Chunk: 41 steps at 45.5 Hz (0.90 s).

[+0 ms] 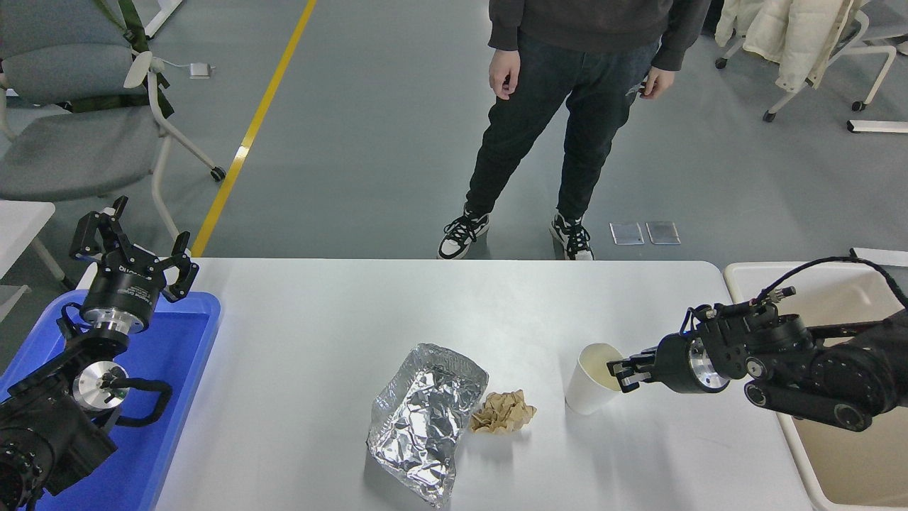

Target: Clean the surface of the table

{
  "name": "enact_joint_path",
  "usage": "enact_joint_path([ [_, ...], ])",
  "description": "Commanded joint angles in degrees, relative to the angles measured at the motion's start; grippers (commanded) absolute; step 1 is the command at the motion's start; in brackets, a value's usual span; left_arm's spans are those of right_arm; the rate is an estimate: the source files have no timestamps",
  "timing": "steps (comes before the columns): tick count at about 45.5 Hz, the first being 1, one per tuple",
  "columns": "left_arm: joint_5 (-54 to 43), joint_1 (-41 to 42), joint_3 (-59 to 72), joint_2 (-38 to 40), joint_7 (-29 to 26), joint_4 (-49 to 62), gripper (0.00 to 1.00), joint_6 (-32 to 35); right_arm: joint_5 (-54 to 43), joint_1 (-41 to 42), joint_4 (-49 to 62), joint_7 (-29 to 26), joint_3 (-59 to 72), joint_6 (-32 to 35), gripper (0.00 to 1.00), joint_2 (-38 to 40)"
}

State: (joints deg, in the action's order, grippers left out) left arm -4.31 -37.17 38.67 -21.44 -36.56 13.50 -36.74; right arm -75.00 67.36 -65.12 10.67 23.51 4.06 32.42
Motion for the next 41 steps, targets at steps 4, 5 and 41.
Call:
enact_joint_path([
  [4,0.0,-0.01,0.0,0.0,0.0,0.04,1.0,0.0,8.1,8.65,-9.31,1.02,-0.57,3.58,0.0,8.27],
  [5,0.0,-0.01,0.0,0.0,0.0,0.04,1.0,0.0,9.07,9.45,-9.93,1.02,-0.57,4.2,0.0,9.06],
  [41,0.0,0.08,0.0,0.0,0.0,-0.05,1.0,0.0,14.18,24.05,-19.52,0.58,-0.83,13.17,0.0,33.85],
])
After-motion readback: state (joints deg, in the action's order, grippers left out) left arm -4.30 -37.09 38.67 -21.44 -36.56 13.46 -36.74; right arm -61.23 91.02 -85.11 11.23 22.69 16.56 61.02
